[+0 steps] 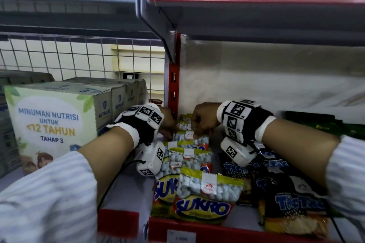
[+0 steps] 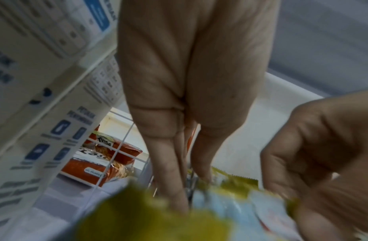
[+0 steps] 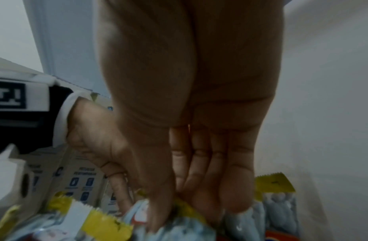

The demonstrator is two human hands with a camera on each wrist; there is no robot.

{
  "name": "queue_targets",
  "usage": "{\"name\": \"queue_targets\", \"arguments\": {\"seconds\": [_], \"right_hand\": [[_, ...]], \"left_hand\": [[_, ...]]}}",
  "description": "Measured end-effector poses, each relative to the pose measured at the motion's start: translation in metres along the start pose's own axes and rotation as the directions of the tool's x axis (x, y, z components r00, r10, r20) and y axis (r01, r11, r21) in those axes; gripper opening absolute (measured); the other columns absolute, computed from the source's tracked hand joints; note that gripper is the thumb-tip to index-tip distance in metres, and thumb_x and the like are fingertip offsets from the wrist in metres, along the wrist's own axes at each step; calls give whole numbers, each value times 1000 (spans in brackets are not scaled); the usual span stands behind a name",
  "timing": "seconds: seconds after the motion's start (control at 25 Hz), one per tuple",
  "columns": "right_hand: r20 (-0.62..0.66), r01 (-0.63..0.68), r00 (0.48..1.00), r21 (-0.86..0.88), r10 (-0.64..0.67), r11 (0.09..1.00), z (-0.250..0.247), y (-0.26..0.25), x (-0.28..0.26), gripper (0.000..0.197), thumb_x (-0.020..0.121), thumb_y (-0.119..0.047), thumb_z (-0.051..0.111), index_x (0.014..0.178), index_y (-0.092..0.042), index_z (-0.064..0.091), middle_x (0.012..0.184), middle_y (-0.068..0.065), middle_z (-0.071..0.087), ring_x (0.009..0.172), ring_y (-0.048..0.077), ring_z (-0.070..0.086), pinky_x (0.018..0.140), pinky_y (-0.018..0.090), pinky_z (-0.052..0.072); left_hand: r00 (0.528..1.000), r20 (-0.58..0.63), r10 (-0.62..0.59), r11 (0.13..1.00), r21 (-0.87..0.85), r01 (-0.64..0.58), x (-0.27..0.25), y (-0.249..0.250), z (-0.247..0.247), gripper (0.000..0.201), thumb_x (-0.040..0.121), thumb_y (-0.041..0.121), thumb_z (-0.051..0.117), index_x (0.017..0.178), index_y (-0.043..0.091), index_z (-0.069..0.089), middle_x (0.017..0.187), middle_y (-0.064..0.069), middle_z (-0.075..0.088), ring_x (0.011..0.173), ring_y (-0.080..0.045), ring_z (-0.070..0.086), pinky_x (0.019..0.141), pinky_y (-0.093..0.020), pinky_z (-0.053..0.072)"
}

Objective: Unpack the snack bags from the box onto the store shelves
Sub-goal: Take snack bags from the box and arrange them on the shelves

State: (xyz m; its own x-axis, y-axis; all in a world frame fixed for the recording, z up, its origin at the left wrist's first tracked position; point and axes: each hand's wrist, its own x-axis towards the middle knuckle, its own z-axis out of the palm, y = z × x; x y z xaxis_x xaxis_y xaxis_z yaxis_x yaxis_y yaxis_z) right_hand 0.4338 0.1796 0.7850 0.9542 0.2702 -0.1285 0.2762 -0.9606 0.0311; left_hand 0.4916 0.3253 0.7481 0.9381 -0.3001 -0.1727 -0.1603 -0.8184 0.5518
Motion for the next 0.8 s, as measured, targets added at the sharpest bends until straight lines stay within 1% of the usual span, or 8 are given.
{"name": "queue_targets", "arguments": {"seconds": [0.08, 0.16, 0.32, 0.44, 0.52, 0.64, 0.72, 0.8], "right_hand": [[-65, -52, 997, -12, 51, 999, -2, 3, 2, 24, 80, -26, 74, 97, -9, 72, 72, -4, 63, 48, 0, 50, 37, 7, 40], [-81, -81, 993, 18, 82, 997, 2, 5, 2, 24, 79, -25, 75, 96, -7, 72, 80, 1, 66, 50, 4, 52, 42, 12, 44], [-86, -63, 994, 54, 68, 997, 13, 6, 2, 23, 78, -22, 76, 95, -6, 72, 82, 2, 65, 55, 3, 52, 36, 7, 40], [-59, -72, 995, 50, 75, 996, 10, 5, 1, 28, 75, -29, 78, 97, -13, 70, 76, -6, 62, 58, 2, 53, 38, 11, 42], [-11, -76, 997, 48, 77, 996, 6, 6, -1, 31, 75, -31, 78, 100, -16, 69, 78, -8, 62, 59, 2, 55, 45, 15, 43], [23, -64, 998, 100, 62, 993, 5, 14, -3, 21, 81, -15, 72, 102, -13, 72, 85, -6, 66, 48, -7, 57, 55, 15, 48], [2, -50, 999, 120, 50, 992, 5, 19, -5, 16, 83, -7, 66, 97, -13, 72, 86, -5, 67, 46, -10, 55, 60, 14, 49], [-20, -47, 998, 238, 53, 970, 3, 23, -7, 15, 89, -6, 58, 94, -13, 71, 91, 2, 71, 56, 1, 63, 63, 19, 54]], "left_hand": [[1000, 21, 14, 996, -93, -12, 1, -2, 2, 31, 94, 15, 56, 113, -9, 58, 111, -17, 67, 93, -32, 68, 89, -38, 54], [998, 52, -23, 979, -202, 33, -7, -2, 3, 37, 98, 30, 50, 105, -6, 58, 96, -19, 65, 79, -32, 63, 75, -39, 54], [982, 163, -92, 995, 40, 87, -15, -3, -4, 56, 88, 53, 55, 110, 1, 60, 101, -15, 67, 73, -26, 64, 57, -28, 56], [980, 174, -98, 955, 294, 43, -18, -2, -8, 69, 82, 61, 56, 120, 3, 59, 118, -14, 65, 92, -27, 66, 77, -33, 57], [970, 214, -115, 913, 406, 18, -25, 2, -12, 66, 81, 58, 62, 122, 7, 59, 120, -8, 65, 100, -25, 63, 79, -30, 54], [977, 204, -69, 904, 428, -25, -30, 5, -17, 47, 82, 34, 71, 122, 10, 62, 118, -3, 65, 111, -25, 62, 78, -23, 54], [976, 215, -13, 943, 327, -60, -30, 8, -18, 40, 83, 25, 72, 119, 11, 64, 116, -6, 65, 111, -27, 62, 78, -23, 54], [982, 165, 89, 983, 142, -113, -26, 10, -14, 35, 80, 20, 75, 111, 7, 69, 106, -10, 68, 97, -25, 64, 86, -32, 54]]}}
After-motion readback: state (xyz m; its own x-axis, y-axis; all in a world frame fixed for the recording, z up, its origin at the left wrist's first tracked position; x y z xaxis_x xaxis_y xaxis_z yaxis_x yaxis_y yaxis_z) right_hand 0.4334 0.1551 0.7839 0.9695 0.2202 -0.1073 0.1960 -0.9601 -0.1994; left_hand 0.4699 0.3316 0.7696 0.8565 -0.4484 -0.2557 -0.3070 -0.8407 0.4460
